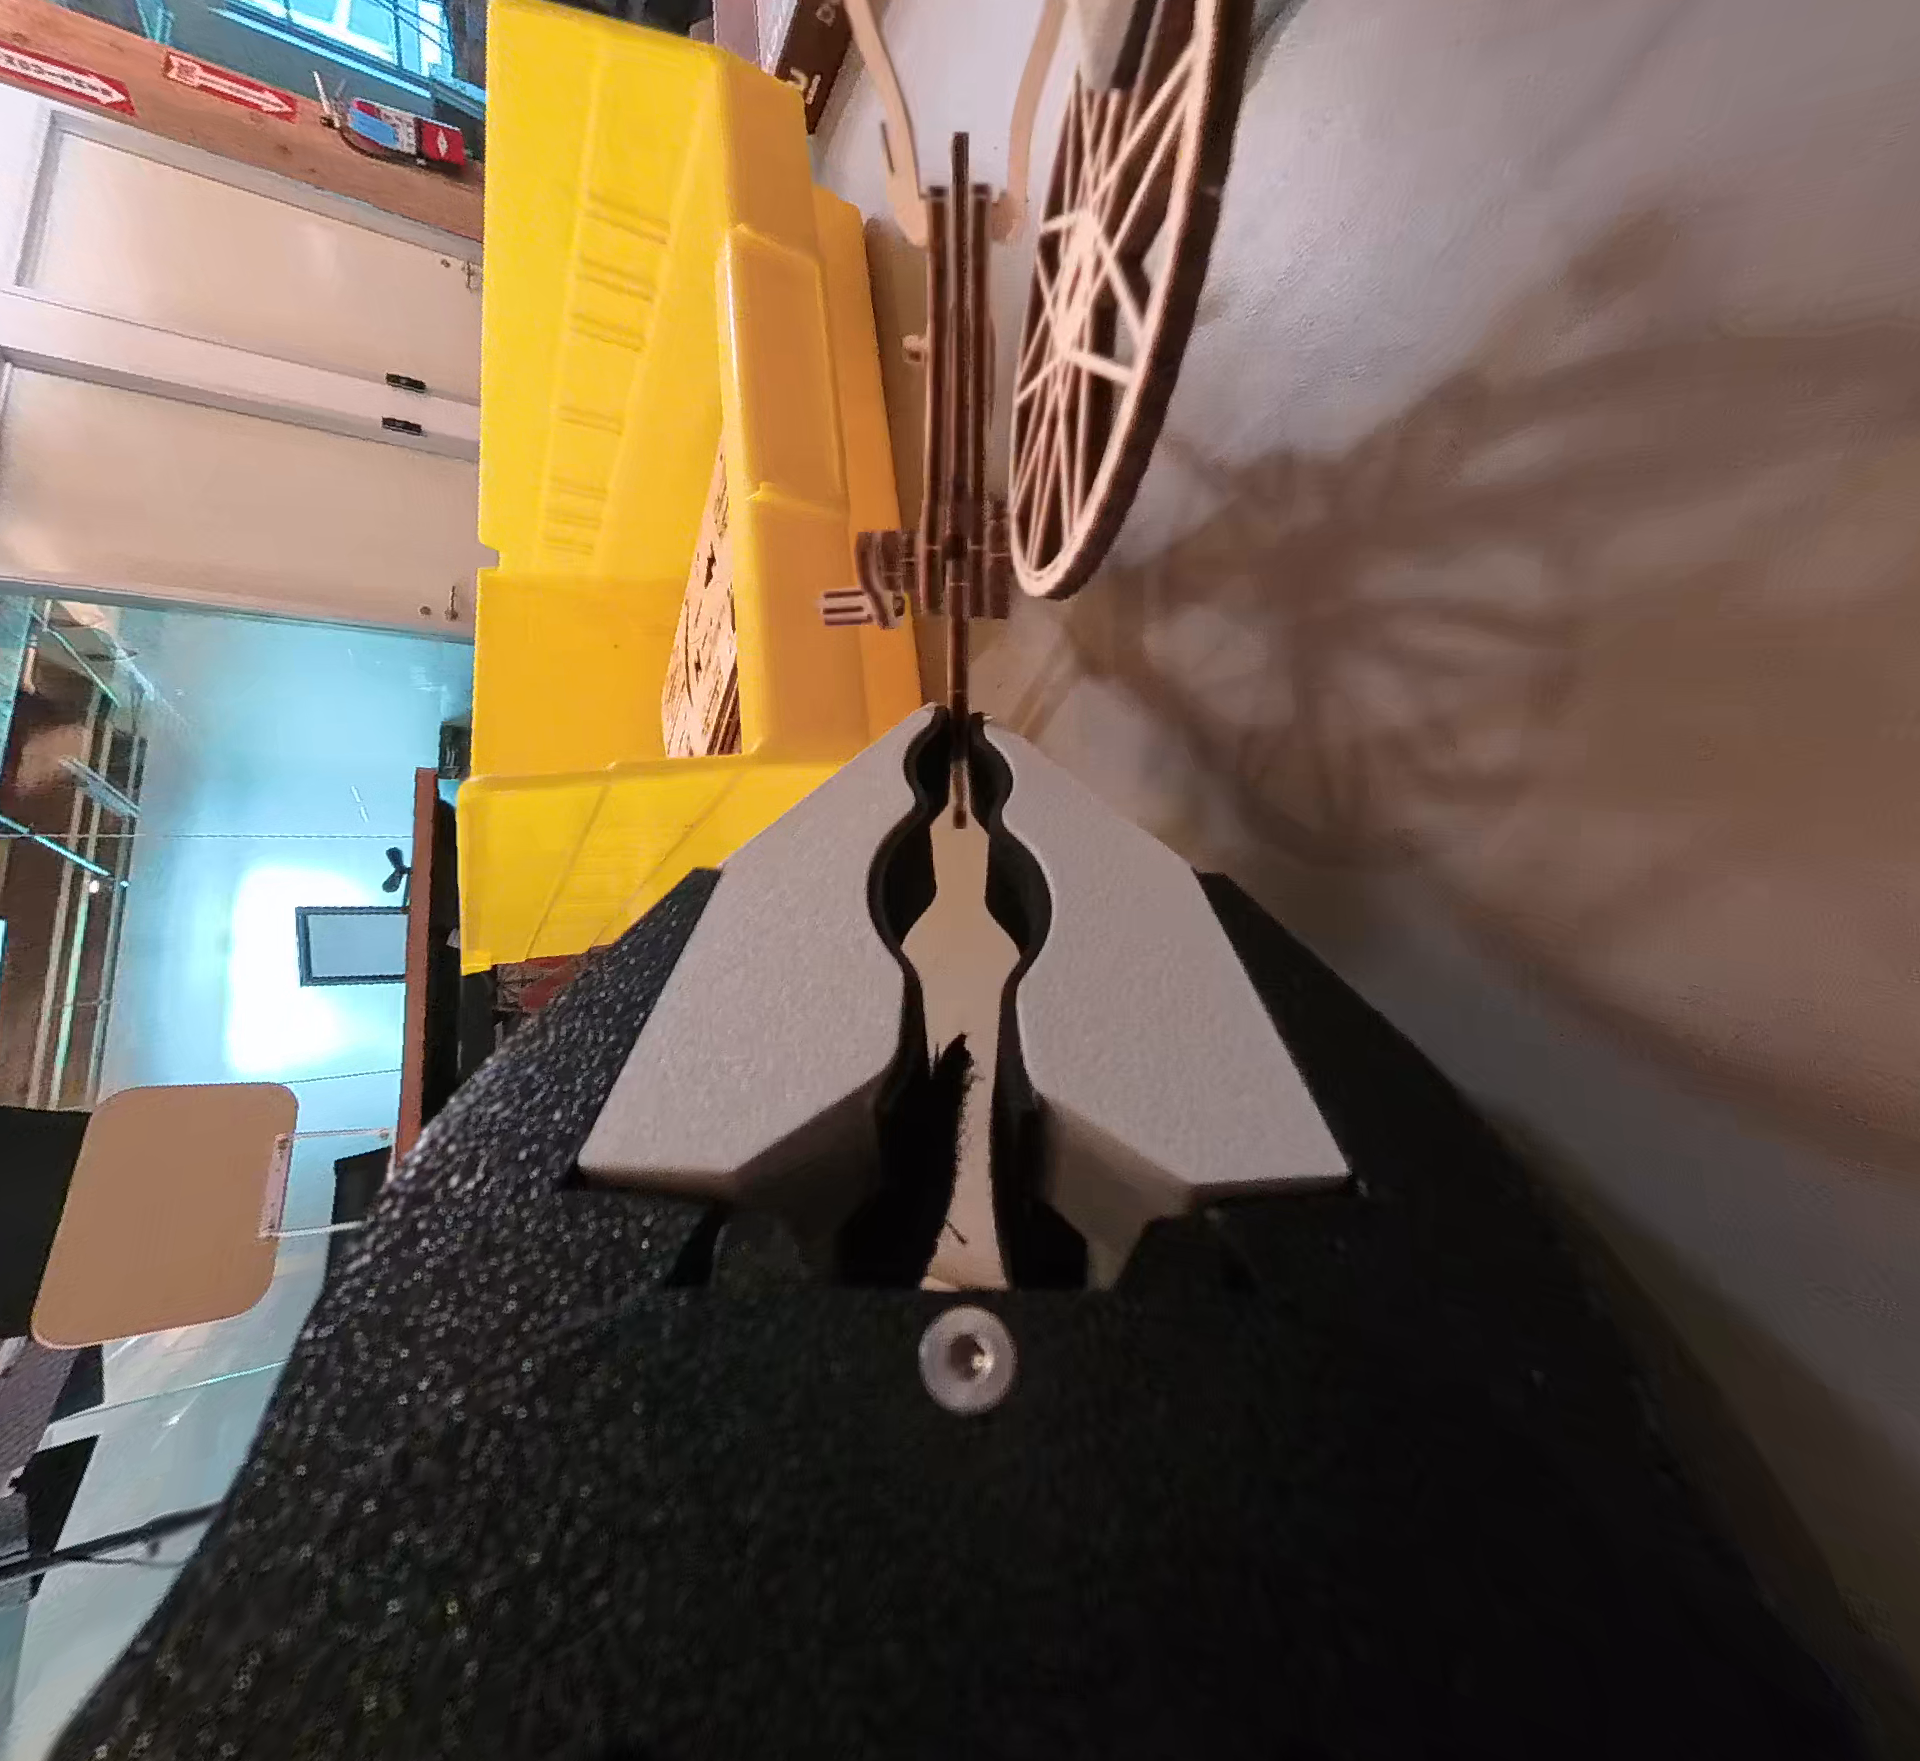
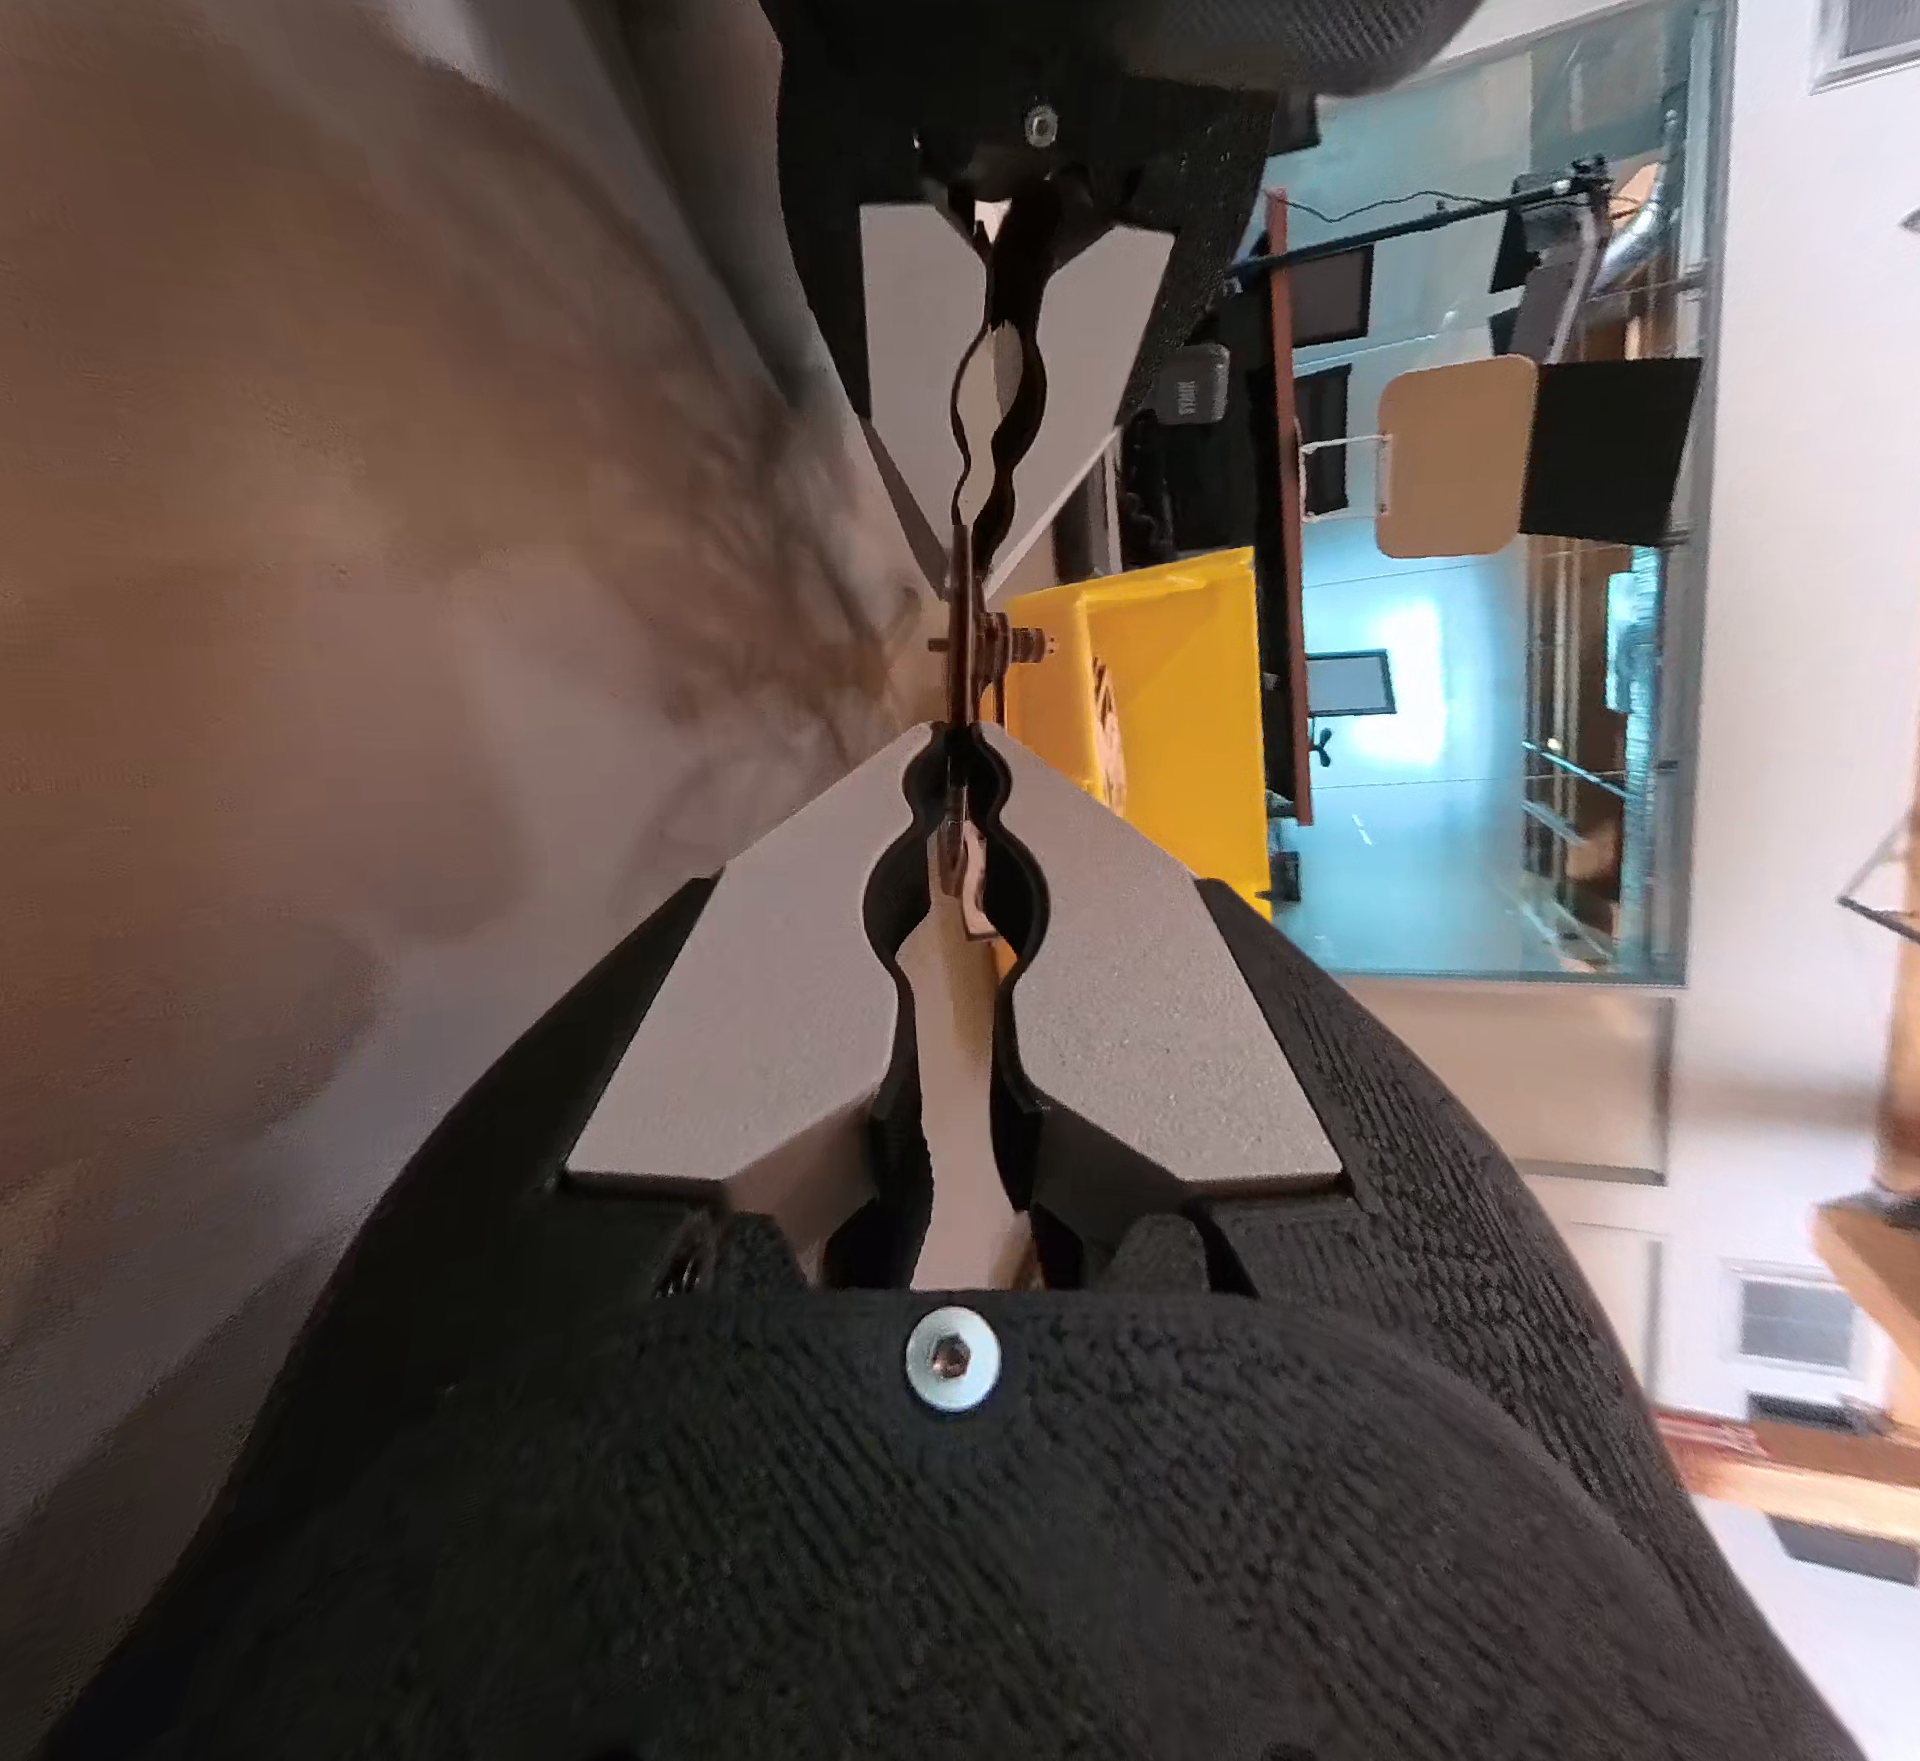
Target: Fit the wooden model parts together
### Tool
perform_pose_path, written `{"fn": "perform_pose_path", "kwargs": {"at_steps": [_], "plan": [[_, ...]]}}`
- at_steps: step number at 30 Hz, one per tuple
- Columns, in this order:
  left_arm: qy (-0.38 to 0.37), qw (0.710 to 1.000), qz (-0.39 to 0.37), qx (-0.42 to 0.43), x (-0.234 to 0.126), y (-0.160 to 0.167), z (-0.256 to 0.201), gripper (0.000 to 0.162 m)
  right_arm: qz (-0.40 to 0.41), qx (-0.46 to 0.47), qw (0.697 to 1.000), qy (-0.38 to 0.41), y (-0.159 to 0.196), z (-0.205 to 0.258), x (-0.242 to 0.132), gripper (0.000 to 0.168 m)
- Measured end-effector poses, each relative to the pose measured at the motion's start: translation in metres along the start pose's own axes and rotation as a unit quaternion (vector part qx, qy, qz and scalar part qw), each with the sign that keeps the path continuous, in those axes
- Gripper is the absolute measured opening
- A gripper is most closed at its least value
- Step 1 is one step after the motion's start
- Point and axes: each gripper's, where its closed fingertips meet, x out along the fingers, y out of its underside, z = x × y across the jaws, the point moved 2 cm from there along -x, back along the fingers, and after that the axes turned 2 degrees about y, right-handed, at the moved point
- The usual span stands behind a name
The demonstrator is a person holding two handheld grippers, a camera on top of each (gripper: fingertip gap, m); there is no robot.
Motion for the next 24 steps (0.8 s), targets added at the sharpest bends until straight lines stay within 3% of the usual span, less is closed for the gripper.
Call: {"fn": "perform_pose_path", "kwargs": {"at_steps": [6, 24], "plan": [[-0.007, 1.0, 0.023, 0.003, 0.001, 0.008, 0.003, 0.0, 0.032, -0.032, 0.998, 0.046, 0.005, -0.009, -0.004, 0.0], [-0.007, 1.0, 0.013, 0.025, -0.002, 0.003, 0.001, 0.0, 0.08, -0.013, 0.997, 0.007, 0.024, -0.001, 0.001, 0.0]]}}
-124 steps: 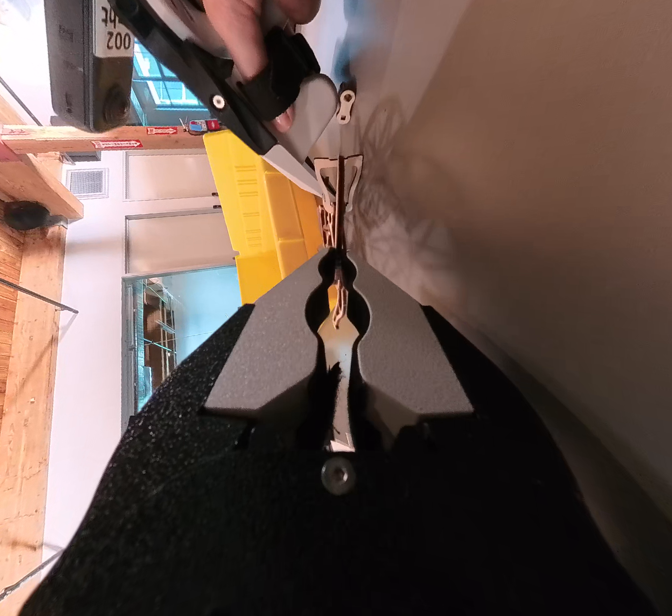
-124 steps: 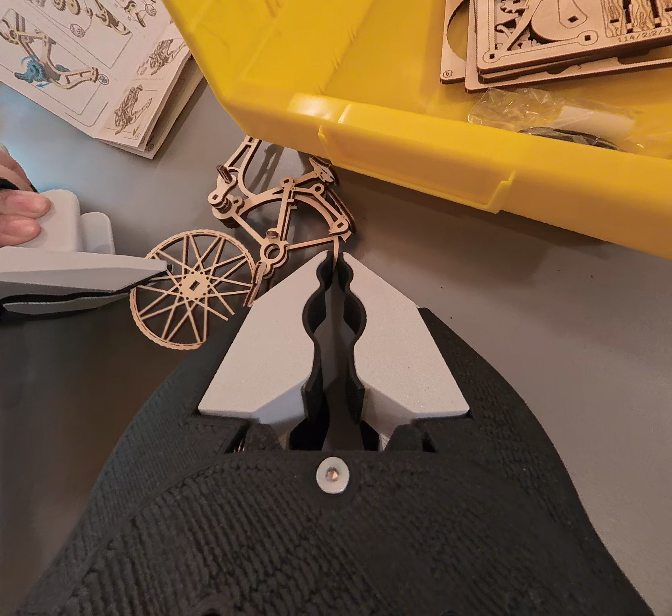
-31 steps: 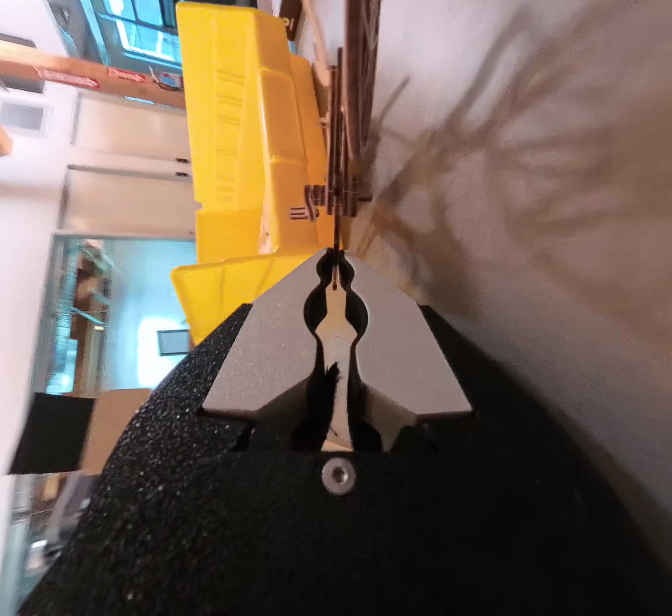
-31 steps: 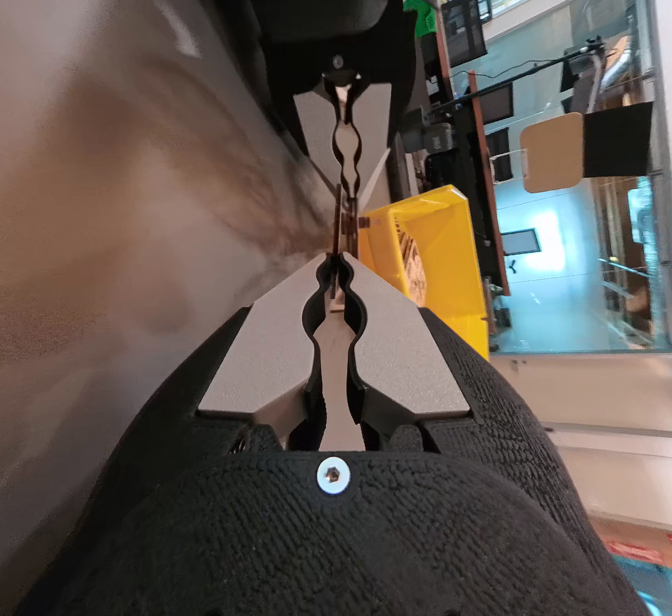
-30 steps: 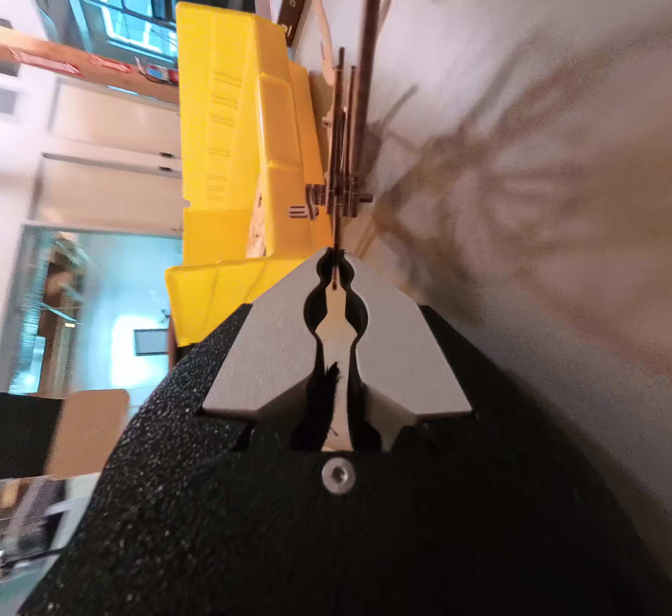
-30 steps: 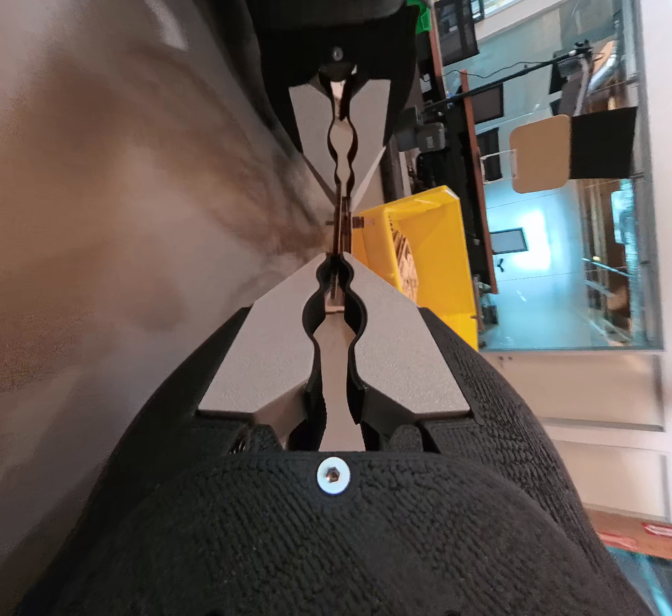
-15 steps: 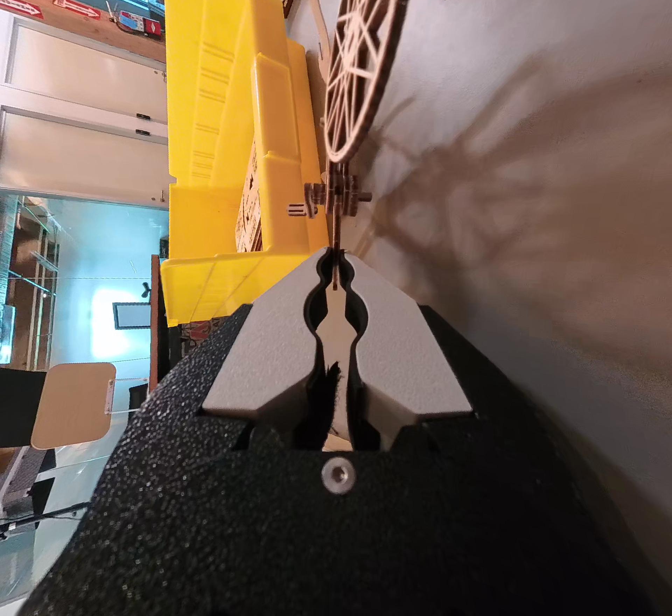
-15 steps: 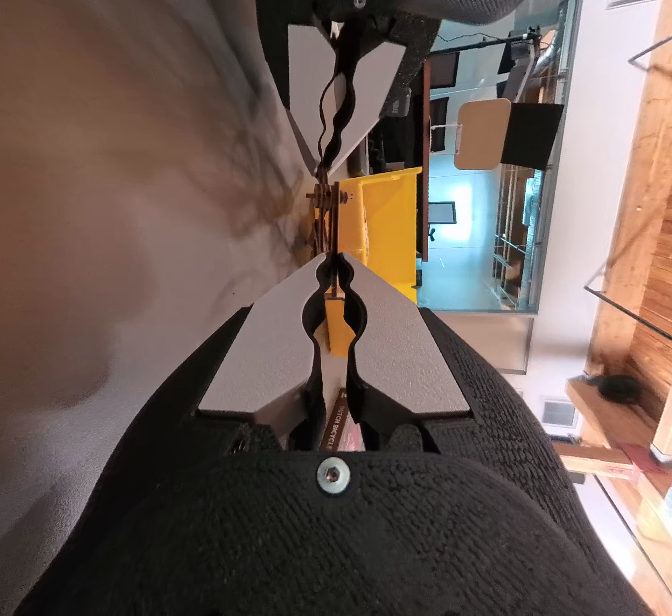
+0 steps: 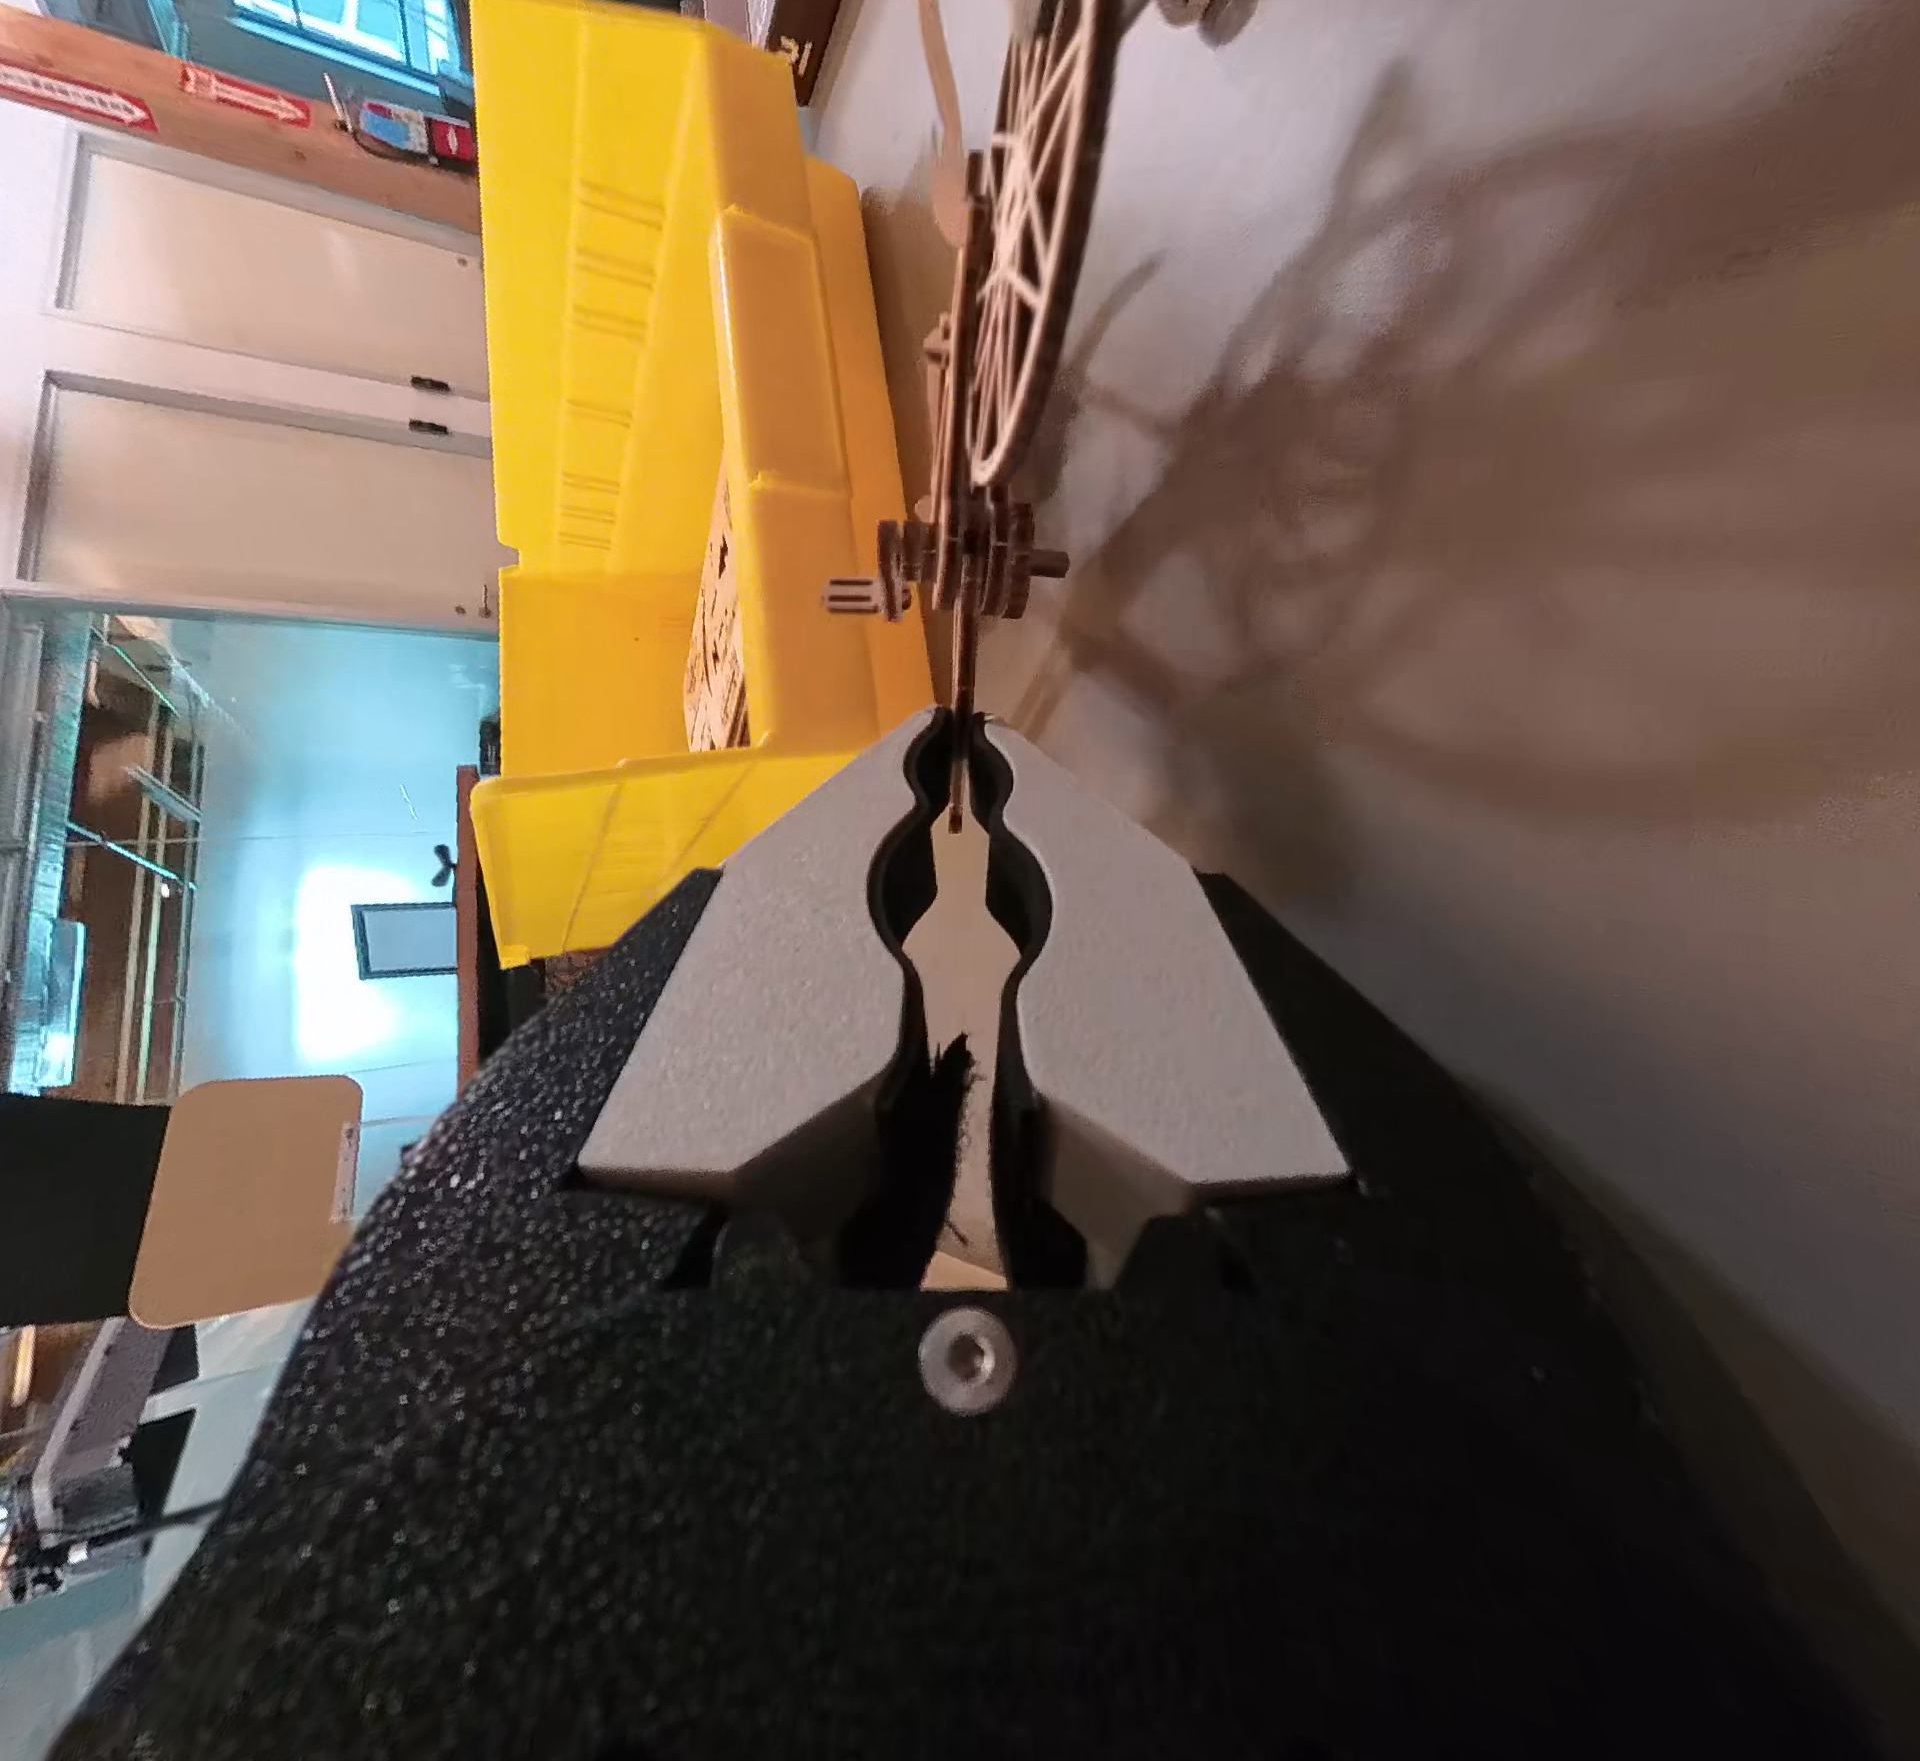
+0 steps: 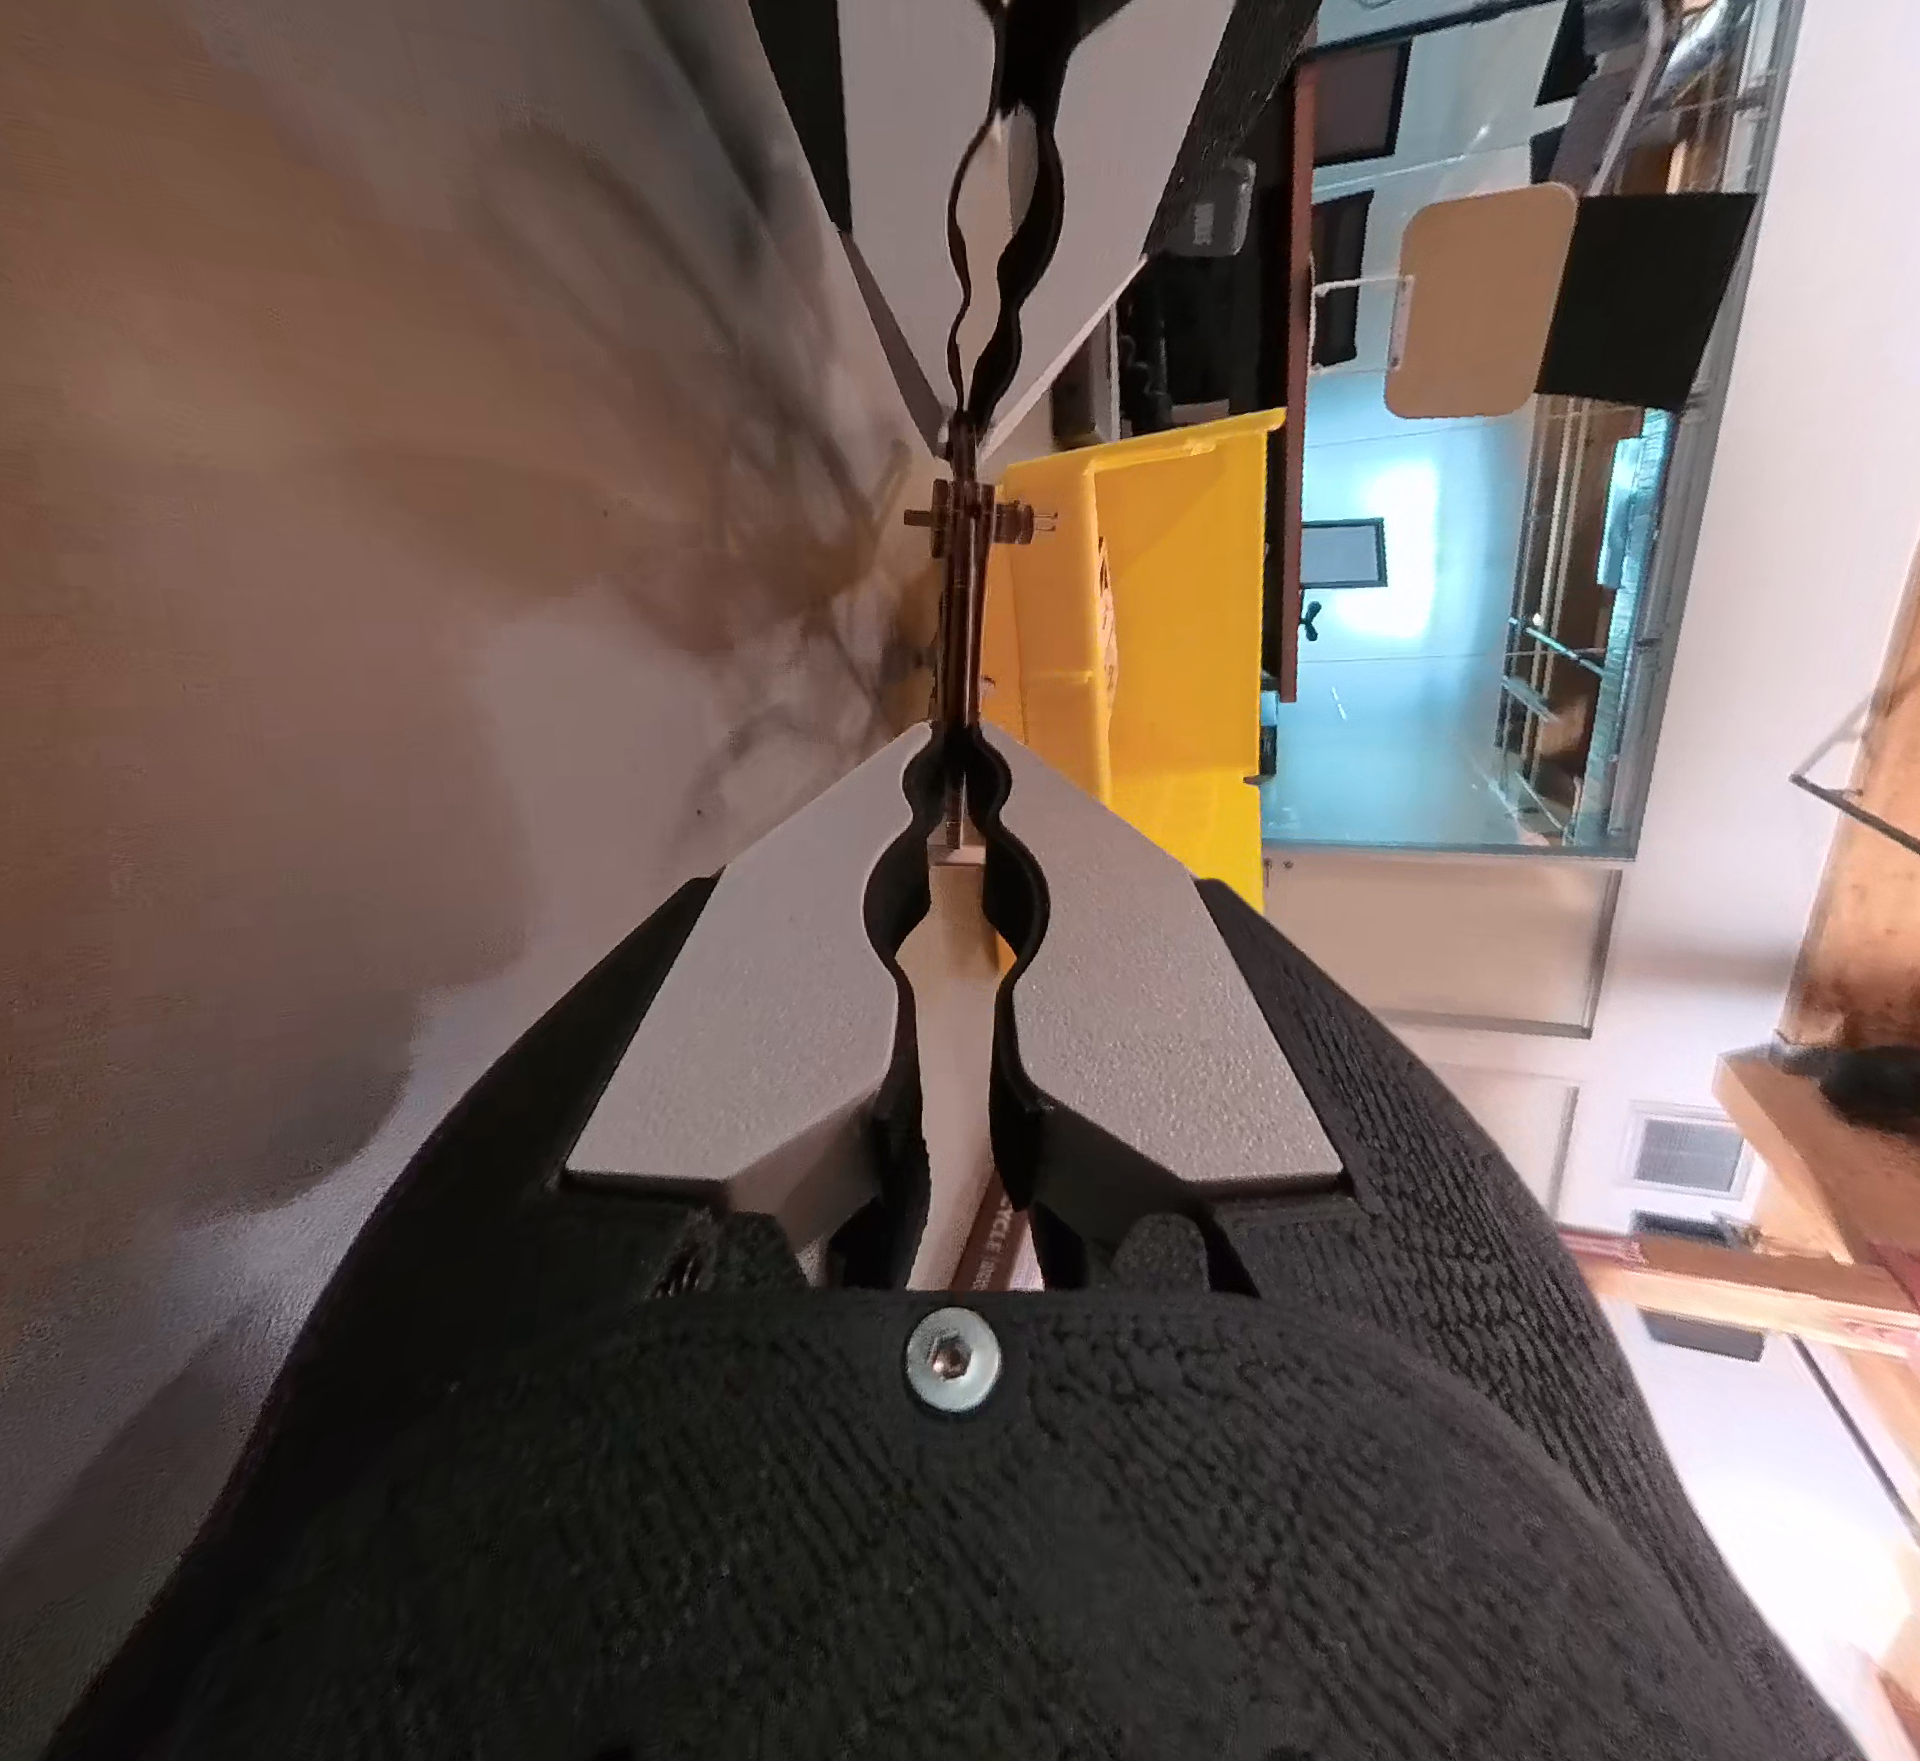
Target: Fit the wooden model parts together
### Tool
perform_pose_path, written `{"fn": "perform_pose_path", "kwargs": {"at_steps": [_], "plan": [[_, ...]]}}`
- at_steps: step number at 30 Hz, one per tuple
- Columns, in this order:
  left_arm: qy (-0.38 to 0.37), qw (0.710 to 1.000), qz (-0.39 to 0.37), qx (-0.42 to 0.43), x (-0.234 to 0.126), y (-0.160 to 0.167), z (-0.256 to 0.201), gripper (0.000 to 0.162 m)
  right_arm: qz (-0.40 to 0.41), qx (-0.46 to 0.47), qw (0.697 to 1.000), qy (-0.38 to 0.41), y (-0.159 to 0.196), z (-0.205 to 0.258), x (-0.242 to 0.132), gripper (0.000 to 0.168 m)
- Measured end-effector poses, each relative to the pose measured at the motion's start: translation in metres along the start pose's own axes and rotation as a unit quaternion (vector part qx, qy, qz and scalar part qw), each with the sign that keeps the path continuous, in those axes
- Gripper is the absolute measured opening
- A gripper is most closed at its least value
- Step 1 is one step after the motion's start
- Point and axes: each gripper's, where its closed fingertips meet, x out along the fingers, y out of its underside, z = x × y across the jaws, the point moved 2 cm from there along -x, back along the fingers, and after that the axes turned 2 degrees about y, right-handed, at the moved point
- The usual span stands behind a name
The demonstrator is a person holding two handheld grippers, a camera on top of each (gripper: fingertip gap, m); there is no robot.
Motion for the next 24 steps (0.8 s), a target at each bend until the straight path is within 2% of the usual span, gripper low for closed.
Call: {"fn": "perform_pose_path", "kwargs": {"at_steps": [9, 17, 21, 24], "plan": [[0.003, 0.999, -0.026, 0.028, -0.003, -0.008, -0.004, 0.0, 0.042, 0.004, 0.999, -0.018, 0.018, 0.004, 0.007, 0.001], [0.004, 0.999, -0.02, 0.031, -0.002, -0.007, -0.004, 0.0, 0.039, -0.002, 0.999, -0.026, 0.017, 0.007, 0.009, 0.002], [0.007, 1.0, -0.015, 0.018, -0.001, -0.004, -0.004, 0.0, 0.019, -0.001, 0.999, -0.03, 0.011, 0.008, 0.006, 0.019], [0.005, 1.0, -0.014, 0.024, -0.001, -0.004, -0.004, 0.0, 0.013, -0.014, 1.0, -0.024, 0.009, 0.008, 0.005, 0.015]]}}
